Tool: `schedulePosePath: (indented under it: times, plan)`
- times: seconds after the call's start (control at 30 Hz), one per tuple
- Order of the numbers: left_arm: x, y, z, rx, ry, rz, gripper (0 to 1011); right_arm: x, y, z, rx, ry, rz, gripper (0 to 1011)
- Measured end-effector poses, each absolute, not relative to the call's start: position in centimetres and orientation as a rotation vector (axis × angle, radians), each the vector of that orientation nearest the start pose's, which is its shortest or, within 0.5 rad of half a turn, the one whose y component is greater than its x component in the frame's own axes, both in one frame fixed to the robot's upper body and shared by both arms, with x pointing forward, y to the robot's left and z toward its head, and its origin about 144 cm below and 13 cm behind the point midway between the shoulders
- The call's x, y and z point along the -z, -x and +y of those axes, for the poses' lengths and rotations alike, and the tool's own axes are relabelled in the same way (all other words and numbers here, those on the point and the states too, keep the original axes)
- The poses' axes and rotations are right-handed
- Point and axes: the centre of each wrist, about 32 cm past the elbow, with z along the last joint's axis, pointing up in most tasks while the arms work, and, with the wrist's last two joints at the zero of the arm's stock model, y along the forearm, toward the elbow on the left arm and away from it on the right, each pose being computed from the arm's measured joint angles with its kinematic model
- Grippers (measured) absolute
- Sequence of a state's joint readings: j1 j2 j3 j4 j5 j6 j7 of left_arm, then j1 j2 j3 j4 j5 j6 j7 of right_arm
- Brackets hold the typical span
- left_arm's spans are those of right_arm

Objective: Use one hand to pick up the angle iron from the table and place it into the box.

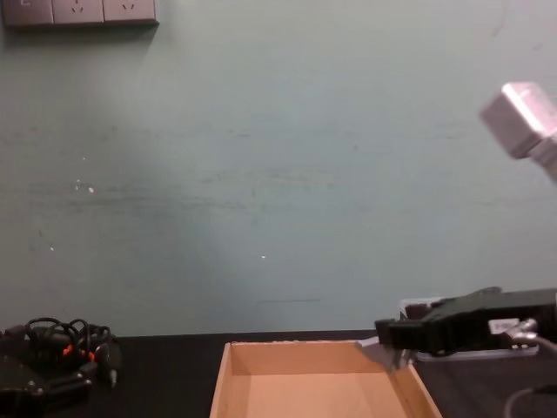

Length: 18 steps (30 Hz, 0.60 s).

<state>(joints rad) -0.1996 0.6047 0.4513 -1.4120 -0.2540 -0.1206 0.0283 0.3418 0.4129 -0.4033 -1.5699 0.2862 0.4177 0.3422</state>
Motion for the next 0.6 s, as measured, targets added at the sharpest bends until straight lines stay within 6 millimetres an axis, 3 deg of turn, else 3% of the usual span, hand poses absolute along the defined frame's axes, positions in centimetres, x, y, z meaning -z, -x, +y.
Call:
schedulePosePath:
  times: [0.6]
  plan:
    - [-114.0, -48.9, 31.0, -1.248, -0.304, -0.285, 1011, -121.1, -56.7, -20.8, 0.94, 0.44, 0.043, 449]
